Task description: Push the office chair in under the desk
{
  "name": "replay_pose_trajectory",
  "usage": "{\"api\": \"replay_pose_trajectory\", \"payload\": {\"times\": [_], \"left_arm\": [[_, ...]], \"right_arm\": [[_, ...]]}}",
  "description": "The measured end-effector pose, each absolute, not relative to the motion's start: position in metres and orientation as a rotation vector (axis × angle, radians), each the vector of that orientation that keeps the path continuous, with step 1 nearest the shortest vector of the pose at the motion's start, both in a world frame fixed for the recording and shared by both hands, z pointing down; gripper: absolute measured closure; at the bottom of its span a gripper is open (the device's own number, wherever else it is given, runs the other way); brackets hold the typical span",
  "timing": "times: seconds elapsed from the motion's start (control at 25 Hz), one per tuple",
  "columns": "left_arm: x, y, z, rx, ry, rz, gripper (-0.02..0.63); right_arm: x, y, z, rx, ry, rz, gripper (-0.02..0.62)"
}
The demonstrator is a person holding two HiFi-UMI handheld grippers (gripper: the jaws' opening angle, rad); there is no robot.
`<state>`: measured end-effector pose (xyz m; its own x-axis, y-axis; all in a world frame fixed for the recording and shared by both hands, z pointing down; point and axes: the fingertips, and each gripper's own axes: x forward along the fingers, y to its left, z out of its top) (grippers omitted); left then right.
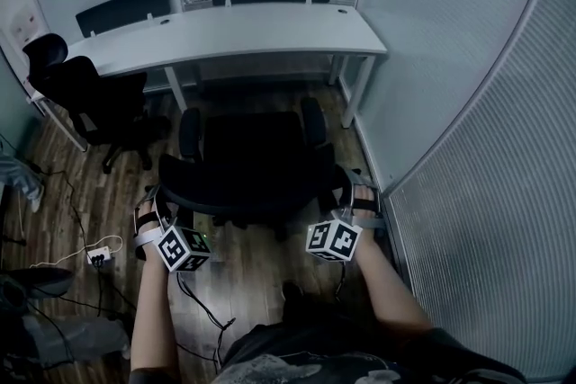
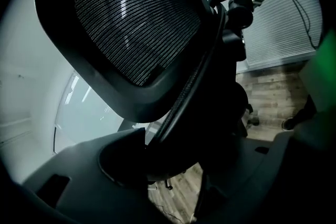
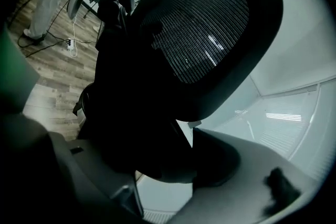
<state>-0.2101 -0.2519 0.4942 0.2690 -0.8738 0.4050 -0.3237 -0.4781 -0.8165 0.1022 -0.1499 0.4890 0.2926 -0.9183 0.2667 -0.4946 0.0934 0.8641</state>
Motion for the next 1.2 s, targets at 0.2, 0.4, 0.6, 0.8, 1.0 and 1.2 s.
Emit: {"api": "replay_pose_trajectory", "payload": {"times": [0.2, 0.4, 0.6, 0.8, 1.0, 1.2], "left_arm": [[-0.195, -0.287, 0.492, -1.947, 1.093, -1.217, 0.327], [-0.175, -0.316, 0.489, -1.932, 1.108, -1.212, 0.327], [-0.154, -0.339, 0.493, -1.920, 1.100, -1.182, 0.328], [-0.125, -0.362, 0.491, -1.945, 1.091, -1.143, 0.330], [-0.113, -0.395, 0.490, -1.940, 1.083, -1.151, 0.330], [-0.101, -0.429, 0.491, -1.946, 1.061, -1.120, 0.330]], "right_arm": [[0.117, -0.186, 0.489, 1.539, -1.370, -0.525, 0.314], [0.136, -0.217, 0.486, 1.527, -1.382, -0.544, 0.314], [0.161, -0.249, 0.489, 1.522, -1.382, -0.541, 0.314], [0.191, -0.280, 0.490, 1.516, -1.363, -0.520, 0.314], [0.203, -0.310, 0.489, 1.510, -1.356, -0.514, 0.314], [0.213, -0.340, 0.491, 1.515, -1.340, -0.505, 0.314]]}}
